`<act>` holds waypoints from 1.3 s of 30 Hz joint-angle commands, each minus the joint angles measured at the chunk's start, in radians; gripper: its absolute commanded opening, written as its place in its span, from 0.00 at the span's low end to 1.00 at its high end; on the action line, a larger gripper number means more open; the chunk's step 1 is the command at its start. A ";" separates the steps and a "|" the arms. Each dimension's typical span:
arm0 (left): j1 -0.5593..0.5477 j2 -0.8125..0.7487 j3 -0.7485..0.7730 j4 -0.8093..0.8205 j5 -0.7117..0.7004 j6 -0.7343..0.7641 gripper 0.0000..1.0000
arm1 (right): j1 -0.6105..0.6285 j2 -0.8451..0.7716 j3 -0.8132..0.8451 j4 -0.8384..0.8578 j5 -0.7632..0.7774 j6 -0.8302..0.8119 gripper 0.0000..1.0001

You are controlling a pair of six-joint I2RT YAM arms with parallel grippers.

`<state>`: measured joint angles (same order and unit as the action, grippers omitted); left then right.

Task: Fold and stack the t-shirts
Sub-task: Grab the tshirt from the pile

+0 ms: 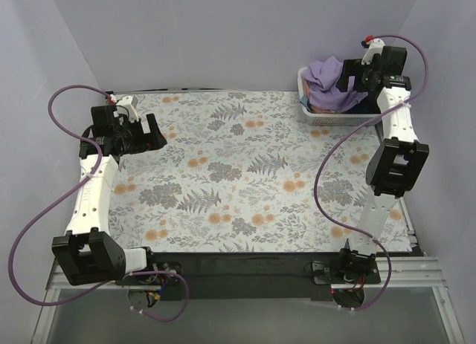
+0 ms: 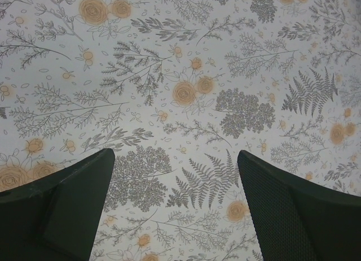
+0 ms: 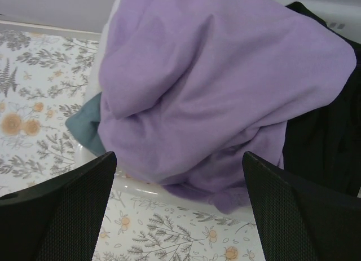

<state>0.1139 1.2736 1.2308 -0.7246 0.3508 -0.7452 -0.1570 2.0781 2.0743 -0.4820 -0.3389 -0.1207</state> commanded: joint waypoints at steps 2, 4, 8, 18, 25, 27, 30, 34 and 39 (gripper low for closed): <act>-0.003 0.020 -0.019 0.010 -0.012 -0.017 0.91 | 0.001 0.031 0.060 0.112 0.107 0.023 0.98; -0.002 0.029 -0.022 0.014 -0.019 -0.022 0.91 | 0.001 0.053 0.064 0.141 0.120 0.024 0.98; -0.003 0.075 -0.008 0.008 -0.033 -0.045 0.91 | 0.001 0.120 0.092 0.172 0.115 0.036 0.98; -0.002 0.173 0.088 -0.084 -0.024 -0.065 0.91 | 0.002 0.189 0.141 0.296 0.041 0.081 0.64; -0.002 0.138 0.110 -0.087 0.016 -0.059 0.91 | 0.002 0.103 0.155 0.336 -0.021 0.113 0.01; -0.002 0.113 0.099 -0.079 0.039 -0.057 0.91 | 0.002 0.045 0.152 0.344 -0.046 0.113 0.01; -0.002 0.083 0.090 -0.070 0.047 -0.063 0.91 | 0.002 -0.036 0.138 0.364 -0.122 0.167 0.01; -0.002 0.056 0.088 -0.070 0.042 -0.079 0.91 | 0.004 -0.137 0.106 0.414 -0.196 0.222 0.01; 0.000 0.020 0.084 -0.065 0.082 -0.097 0.91 | 0.022 -0.249 0.112 0.436 -0.278 0.286 0.01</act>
<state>0.1139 1.3437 1.3094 -0.7994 0.3916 -0.8219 -0.1493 1.9224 2.1624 -0.1520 -0.5251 0.1074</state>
